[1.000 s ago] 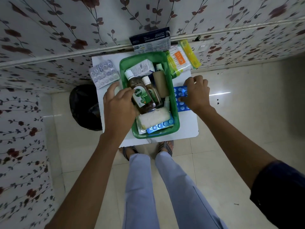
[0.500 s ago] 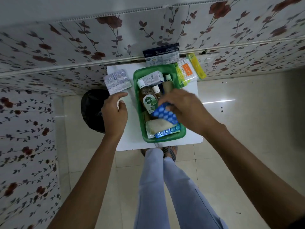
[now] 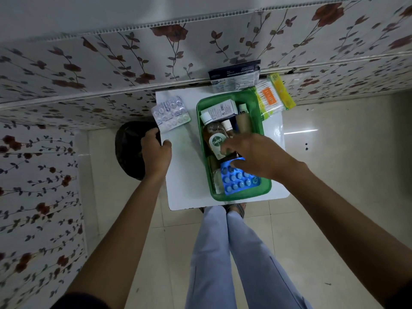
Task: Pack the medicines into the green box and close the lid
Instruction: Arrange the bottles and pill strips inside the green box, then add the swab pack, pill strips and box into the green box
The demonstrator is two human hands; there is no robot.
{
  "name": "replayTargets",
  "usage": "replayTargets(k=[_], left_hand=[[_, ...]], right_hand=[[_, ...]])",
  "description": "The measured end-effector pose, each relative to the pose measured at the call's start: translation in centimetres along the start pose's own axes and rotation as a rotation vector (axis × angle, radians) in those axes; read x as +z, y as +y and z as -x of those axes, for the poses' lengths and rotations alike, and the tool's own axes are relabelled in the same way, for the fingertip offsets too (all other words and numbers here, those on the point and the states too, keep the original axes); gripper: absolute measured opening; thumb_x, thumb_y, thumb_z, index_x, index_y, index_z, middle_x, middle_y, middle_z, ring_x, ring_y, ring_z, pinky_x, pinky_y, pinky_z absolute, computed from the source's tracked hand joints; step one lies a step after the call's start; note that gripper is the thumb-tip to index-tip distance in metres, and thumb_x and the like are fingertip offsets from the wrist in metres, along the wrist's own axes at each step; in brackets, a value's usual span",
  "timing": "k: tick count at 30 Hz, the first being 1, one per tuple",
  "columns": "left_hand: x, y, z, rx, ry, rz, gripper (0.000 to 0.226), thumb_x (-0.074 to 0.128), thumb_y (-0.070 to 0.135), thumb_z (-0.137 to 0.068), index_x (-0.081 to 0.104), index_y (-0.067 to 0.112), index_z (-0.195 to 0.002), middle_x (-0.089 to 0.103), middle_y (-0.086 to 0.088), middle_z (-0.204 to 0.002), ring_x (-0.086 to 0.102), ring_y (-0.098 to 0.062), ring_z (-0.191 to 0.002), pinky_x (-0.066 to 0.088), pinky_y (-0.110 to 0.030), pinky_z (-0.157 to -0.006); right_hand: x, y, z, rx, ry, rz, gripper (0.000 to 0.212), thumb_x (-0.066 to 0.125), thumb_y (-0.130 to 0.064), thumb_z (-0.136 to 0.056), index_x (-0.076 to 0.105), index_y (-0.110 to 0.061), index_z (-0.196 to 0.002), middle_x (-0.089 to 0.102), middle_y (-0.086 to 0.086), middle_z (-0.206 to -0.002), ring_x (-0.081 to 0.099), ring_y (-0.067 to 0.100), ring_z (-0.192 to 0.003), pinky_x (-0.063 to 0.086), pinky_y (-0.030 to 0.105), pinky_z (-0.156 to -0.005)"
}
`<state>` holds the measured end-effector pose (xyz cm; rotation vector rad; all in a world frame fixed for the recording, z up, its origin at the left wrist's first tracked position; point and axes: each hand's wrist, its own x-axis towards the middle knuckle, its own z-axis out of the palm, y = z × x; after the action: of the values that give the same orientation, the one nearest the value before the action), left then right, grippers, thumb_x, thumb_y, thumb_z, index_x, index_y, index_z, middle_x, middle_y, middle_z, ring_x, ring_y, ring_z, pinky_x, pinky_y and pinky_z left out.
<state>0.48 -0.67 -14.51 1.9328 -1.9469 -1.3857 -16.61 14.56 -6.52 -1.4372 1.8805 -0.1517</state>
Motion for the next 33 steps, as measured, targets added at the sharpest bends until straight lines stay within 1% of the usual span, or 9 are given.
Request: replayTargets(k=[4, 7, 10, 14, 18, 21, 24, 27, 33], left_hand=[[0.8, 0.5, -3.0, -0.095, 0.025, 0.059, 0.053, 0.052, 0.021, -0.090, 0.034, 0.005, -0.137, 0.043, -0.017, -0.142, 0.043, -0.030, -0.128, 0.036, -0.036, -0.104], [1.4, 1.4, -4.9, -0.093, 0.046, 0.132, 0.047, 0.058, 0.024, -0.086, 0.045, 0.003, -0.126, 0.057, -0.016, -0.129, 0.056, -0.030, -0.115, 0.044, -0.033, -0.093], [1.7, 2.4, -6.5, -0.146, 0.103, 0.151, 0.049, 0.067, 0.020, -0.078, 0.052, 0.003, -0.121, 0.063, -0.015, -0.123, 0.062, -0.029, -0.107, 0.052, -0.041, -0.093], [1.9, 3.1, -7.1, -0.191, 0.177, 0.138, 0.049, 0.072, 0.009, -0.070, 0.056, 0.000, -0.115, 0.064, -0.017, -0.120, 0.063, -0.031, -0.105, 0.054, -0.045, -0.090], [1.8, 3.6, -6.4, -0.128, 0.241, 0.217, 0.036, 0.068, 0.002, -0.072, 0.060, -0.003, -0.107, 0.065, -0.020, -0.115, 0.064, -0.032, -0.102, 0.054, -0.044, -0.089], [1.1, 4.2, -5.4, -0.092, 0.261, 0.277, 0.028, 0.063, 0.003, -0.077, 0.062, -0.002, -0.104, 0.068, -0.019, -0.111, 0.065, -0.032, -0.100, 0.054, -0.043, -0.087], [0.3, 4.6, -3.4, -0.043, 0.258, 0.388, 0.024, 0.060, 0.003, -0.080, 0.061, 0.000, -0.104, 0.069, -0.013, -0.104, 0.066, -0.025, -0.090, 0.056, -0.036, -0.079], [-0.6, 4.6, -1.2, 0.004, 0.272, 0.468, 0.022, 0.059, 0.002, -0.080, 0.061, 0.004, -0.102, 0.066, 0.002, -0.088, 0.062, -0.009, -0.075, 0.051, -0.021, -0.067], [-1.3, 4.4, 1.9, 0.023, 0.263, 0.591, 0.021, 0.059, 0.000, -0.081, 0.060, 0.018, -0.091, 0.067, 0.005, -0.091, 0.065, -0.012, -0.083, 0.054, -0.031, -0.080]], right_hand=[[1.6, 0.1, -0.6, 0.009, -0.181, 0.067, 0.024, 0.058, -0.011, -0.082, 0.060, -0.019, -0.105, 0.064, 0.006, -0.112, 0.062, 0.024, -0.095, 0.054, 0.037, -0.078], [2.3, 0.3, -1.2, 0.025, -0.200, 0.049, 0.021, 0.056, -0.012, -0.083, 0.061, -0.017, -0.103, 0.066, 0.008, -0.108, 0.063, 0.025, -0.091, 0.053, 0.034, -0.076], [0.6, 1.0, -1.7, 0.047, 0.111, -0.149, 0.013, 0.057, -0.014, -0.084, 0.066, -0.013, -0.094, 0.072, 0.009, -0.089, 0.065, 0.022, -0.073, 0.055, 0.033, -0.069], [-1.7, 2.1, -2.1, 0.239, 0.619, -0.409, 0.015, 0.059, -0.012, -0.080, 0.068, -0.013, -0.092, 0.067, 0.001, -0.073, 0.058, 0.012, -0.061, 0.045, 0.019, -0.061], [-2.7, 6.4, -3.9, 0.631, 0.917, -0.531, 0.024, 0.058, -0.022, -0.084, 0.065, -0.011, -0.105, 0.070, 0.008, -0.099, 0.059, 0.016, -0.086, 0.045, 0.030, -0.086], [-2.5, 10.3, -6.1, 0.897, 0.688, -0.407, 0.052, 0.054, -0.039, -0.088, 0.049, -0.004, -0.126, 0.053, 0.019, -0.128, 0.046, 0.034, -0.120, 0.032, 0.041, -0.103], [-1.8, 11.8, -7.7, 0.941, 0.438, -0.294, 0.075, 0.061, -0.049, -0.080, 0.036, 0.000, -0.131, 0.041, 0.024, -0.135, 0.036, 0.040, -0.126, 0.033, 0.048, -0.102], [-1.4, 12.3, -8.4, 0.963, 0.386, -0.239, 0.081, 0.067, -0.052, -0.073, 0.036, -0.003, -0.130, 0.039, 0.023, -0.138, 0.033, 0.041, -0.128, 0.033, 0.052, -0.102], [-1.3, 13.0, -8.3, 1.044, 0.390, -0.330, 0.089, 0.075, -0.055, -0.061, 0.041, -0.006, -0.127, 0.043, 0.022, -0.134, 0.034, 0.039, -0.128, 0.032, 0.047, -0.103]])
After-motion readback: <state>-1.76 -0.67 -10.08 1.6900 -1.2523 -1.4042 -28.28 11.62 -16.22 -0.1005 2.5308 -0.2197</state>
